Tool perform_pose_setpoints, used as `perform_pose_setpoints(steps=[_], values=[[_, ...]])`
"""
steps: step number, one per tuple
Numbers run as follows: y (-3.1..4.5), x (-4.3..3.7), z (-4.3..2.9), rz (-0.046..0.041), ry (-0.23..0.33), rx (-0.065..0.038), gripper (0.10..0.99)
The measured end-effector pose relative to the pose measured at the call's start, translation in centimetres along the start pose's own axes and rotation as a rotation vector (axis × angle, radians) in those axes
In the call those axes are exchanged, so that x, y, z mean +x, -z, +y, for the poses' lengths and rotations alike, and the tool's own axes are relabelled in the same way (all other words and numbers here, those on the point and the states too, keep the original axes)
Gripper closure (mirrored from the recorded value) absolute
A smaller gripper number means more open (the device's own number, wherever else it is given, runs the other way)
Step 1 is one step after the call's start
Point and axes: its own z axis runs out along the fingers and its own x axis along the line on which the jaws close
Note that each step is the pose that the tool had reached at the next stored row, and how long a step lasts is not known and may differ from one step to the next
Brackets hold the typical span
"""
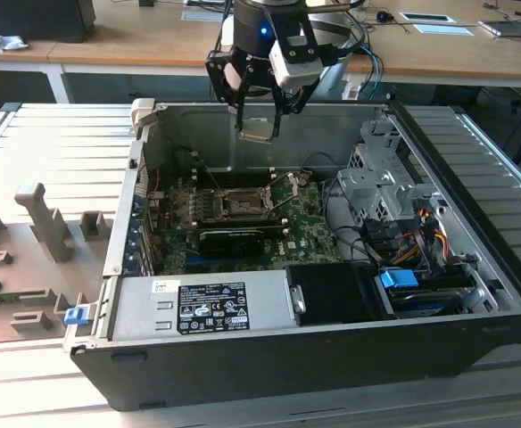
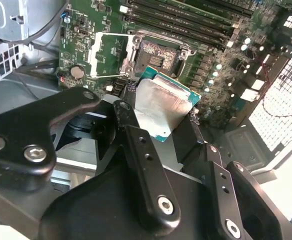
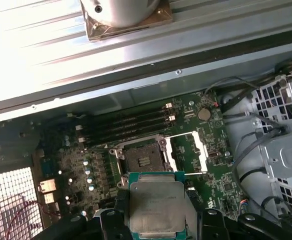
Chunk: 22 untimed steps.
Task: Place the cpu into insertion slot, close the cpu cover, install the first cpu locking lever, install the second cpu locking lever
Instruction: 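Place the cpu into insertion slot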
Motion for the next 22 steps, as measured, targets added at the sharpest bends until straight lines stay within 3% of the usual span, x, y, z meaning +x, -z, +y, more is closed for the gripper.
perform_pose_setpoints(steps=[8,22], values=[[-0.14,0.01,-0.01,-0.0063,-0.075,-0.002,0.553],[-0.48,0.01,-0.05,-0.0086,-0.1,-0.001,0.553]])
